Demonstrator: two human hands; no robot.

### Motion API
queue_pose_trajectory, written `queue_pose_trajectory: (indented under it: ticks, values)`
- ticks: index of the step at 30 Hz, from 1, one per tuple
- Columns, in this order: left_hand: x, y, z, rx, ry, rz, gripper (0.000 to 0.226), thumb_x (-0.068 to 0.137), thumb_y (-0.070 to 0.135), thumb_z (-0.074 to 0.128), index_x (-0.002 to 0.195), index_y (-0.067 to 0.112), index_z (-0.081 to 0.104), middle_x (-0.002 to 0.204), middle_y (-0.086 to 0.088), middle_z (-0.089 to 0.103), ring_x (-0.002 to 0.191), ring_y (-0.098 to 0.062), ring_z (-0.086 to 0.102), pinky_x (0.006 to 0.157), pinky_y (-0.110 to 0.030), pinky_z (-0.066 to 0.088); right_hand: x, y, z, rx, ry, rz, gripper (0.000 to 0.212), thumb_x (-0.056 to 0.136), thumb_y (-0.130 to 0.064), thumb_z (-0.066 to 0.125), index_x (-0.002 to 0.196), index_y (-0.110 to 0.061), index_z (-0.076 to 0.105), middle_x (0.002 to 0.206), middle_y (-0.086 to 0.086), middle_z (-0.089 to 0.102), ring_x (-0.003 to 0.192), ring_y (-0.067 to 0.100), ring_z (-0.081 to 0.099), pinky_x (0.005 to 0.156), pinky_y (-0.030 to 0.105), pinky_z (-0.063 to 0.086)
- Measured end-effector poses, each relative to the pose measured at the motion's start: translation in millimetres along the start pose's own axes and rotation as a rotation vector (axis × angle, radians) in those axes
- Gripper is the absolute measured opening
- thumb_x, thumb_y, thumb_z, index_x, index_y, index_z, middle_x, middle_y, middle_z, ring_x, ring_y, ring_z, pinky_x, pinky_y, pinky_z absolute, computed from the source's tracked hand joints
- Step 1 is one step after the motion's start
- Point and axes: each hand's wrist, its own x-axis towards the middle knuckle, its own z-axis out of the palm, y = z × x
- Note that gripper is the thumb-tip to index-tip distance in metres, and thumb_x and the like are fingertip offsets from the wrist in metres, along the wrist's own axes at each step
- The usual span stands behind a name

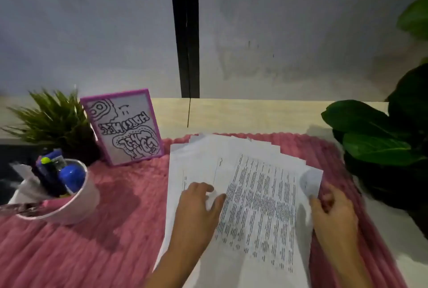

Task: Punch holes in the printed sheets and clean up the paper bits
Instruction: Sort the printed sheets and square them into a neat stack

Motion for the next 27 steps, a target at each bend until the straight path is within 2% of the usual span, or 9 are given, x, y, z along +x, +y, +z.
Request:
queue_pose_trajectory:
  ticks: [4,7,10,12,16,21,24,25,27]
  values:
    - [14,-2,23,0.209,0.061,0.002,0.074,0.083,0.071,0.048,0.136,0.02,0.042,0.13,0.004,0.044,0.116,-0.013,0.038,0.096,-0.026,0.035,20,1,21,-0.02,0.047,-0.052,0.031,0.092,-0.018,0.062,0.12,-0.007,0.063,0.088,0.015,0.068,0.086,0.036,0.061,0.075,0.035,0.039]
    - [17,-6,36,0.356,0.05,0.013,0.091,0.076,0.072,0.058,0.142,0.016,0.031,0.134,0.0,0.039,0.119,-0.018,0.037,0.099,-0.028,0.036,26,9,36,-0.054,0.057,-0.119,0.034,0.092,-0.021,0.063,0.123,-0.007,0.062,0.096,0.018,0.07,0.097,0.04,0.062,0.08,0.038,0.044]
    - [21,-9,42,0.327,0.031,0.013,0.095,0.076,0.064,0.068,0.143,0.012,0.026,0.136,-0.004,0.037,0.121,-0.022,0.04,0.099,-0.031,0.039,27,14,43,-0.053,0.058,-0.15,0.036,0.091,-0.021,0.062,0.124,-0.008,0.061,0.082,0.006,0.063,0.092,0.037,0.062,0.079,0.039,0.045]
    - [21,-8,42,0.285,0.013,0.005,0.089,0.075,0.06,0.072,0.139,0.012,0.031,0.133,-0.005,0.039,0.119,-0.023,0.044,0.096,-0.032,0.042,24,16,46,-0.025,0.058,-0.159,0.036,0.091,-0.02,0.062,0.125,-0.009,0.06,0.074,-0.002,0.057,0.084,0.031,0.058,0.074,0.035,0.041]
    - [22,-8,39,0.132,-0.008,0.008,0.064,0.076,0.049,0.078,0.121,0.016,0.047,0.117,0.001,0.054,0.101,-0.018,0.054,0.086,-0.033,0.049,22,18,45,0.031,0.039,-0.151,0.036,0.091,-0.018,0.062,0.126,-0.012,0.058,0.081,0.001,0.064,0.083,0.028,0.057,0.072,0.032,0.038]
    - [25,-8,36,-0.075,0.066,0.058,0.009,0.091,0.022,0.061,0.098,0.021,0.055,0.099,0.005,0.065,0.081,-0.016,0.063,0.065,-0.035,0.054,27,23,43,0.074,0.063,-0.129,0.028,0.089,-0.017,0.065,0.112,-0.001,0.065,0.088,0.009,0.066,0.092,0.033,0.063,0.081,0.033,0.044]
    - [29,-8,35,-0.223,0.05,0.097,0.011,0.093,0.015,0.06,0.088,0.024,0.055,0.089,0.004,0.065,0.075,-0.009,0.061,0.05,-0.021,0.045,31,21,41,0.134,0.053,-0.092,0.03,0.088,-0.017,0.067,0.073,0.009,0.063,0.083,0.012,0.056,0.09,0.029,0.063,0.083,0.037,0.046]
    - [29,-8,34,-0.281,0.034,0.101,0.012,0.093,0.014,0.062,0.089,0.024,0.056,0.087,0.005,0.066,0.073,-0.008,0.062,0.047,-0.016,0.042,31,20,40,0.159,0.052,-0.069,0.034,0.088,-0.02,0.068,0.072,0.01,0.063,0.086,0.016,0.059,0.092,0.029,0.064,0.078,0.034,0.043]
    - [27,-2,30,-0.44,-0.003,0.103,0.015,0.09,0.008,0.066,0.088,0.022,0.06,0.082,0.007,0.068,0.065,-0.002,0.065,0.044,-0.011,0.043,30,17,36,0.24,0.063,-0.063,0.041,0.088,-0.031,0.07,0.093,0.01,0.067,0.101,0.021,0.069,0.089,0.028,0.063,0.072,0.031,0.039]
